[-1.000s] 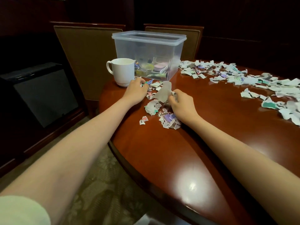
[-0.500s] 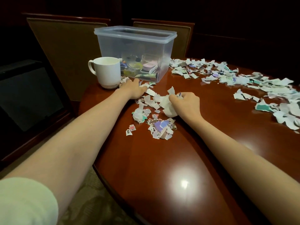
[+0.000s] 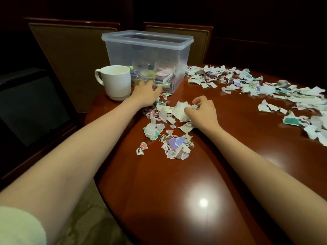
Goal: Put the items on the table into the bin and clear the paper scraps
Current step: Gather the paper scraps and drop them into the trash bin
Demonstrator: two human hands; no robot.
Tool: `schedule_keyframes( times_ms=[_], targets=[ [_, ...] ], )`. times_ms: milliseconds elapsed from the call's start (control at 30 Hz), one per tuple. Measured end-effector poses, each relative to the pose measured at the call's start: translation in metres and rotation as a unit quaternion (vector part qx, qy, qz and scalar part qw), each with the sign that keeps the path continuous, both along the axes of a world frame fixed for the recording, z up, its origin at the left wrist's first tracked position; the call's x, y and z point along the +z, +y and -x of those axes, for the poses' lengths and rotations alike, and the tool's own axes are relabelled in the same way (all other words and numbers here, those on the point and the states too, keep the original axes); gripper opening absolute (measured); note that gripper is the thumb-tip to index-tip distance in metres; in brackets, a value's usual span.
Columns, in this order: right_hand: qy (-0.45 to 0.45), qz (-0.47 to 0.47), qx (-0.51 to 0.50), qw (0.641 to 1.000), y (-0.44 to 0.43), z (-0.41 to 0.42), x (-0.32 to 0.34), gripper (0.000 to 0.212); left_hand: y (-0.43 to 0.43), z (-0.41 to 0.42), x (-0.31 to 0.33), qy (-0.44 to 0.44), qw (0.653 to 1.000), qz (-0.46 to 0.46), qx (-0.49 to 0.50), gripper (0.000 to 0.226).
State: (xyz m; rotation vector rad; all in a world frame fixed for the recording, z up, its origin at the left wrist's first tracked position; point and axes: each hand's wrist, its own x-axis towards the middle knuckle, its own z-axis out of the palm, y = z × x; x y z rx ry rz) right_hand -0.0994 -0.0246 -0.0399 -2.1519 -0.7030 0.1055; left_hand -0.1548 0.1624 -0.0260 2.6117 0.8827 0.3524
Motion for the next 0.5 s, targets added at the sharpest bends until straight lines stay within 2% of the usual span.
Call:
schedule_keyframes(
  times_ms=[100,167,300,500],
  targets=[
    [-0.009,0.008,0.006,1.000,0.001,-0.001,0.001,0.044,0.011,-0.011,-0.008,0.099,0.994,0.019,0.049,0.074],
    [-0.006,0.004,0.009,1.000,0.000,-0.003,0.002,0.043,0.014,-0.017,-0.012,0.120,0.991,0.017,0.052,0.079],
    [0.001,-0.007,0.017,1.000,0.002,-0.006,0.003,0.042,0.014,-0.021,-0.014,0.095,0.995,-0.002,0.012,0.070],
    [0.001,-0.002,0.032,0.999,0.004,-0.008,0.004,0.042,0.010,-0.003,-0.012,0.024,0.987,0.028,-0.153,0.043]
  ],
)
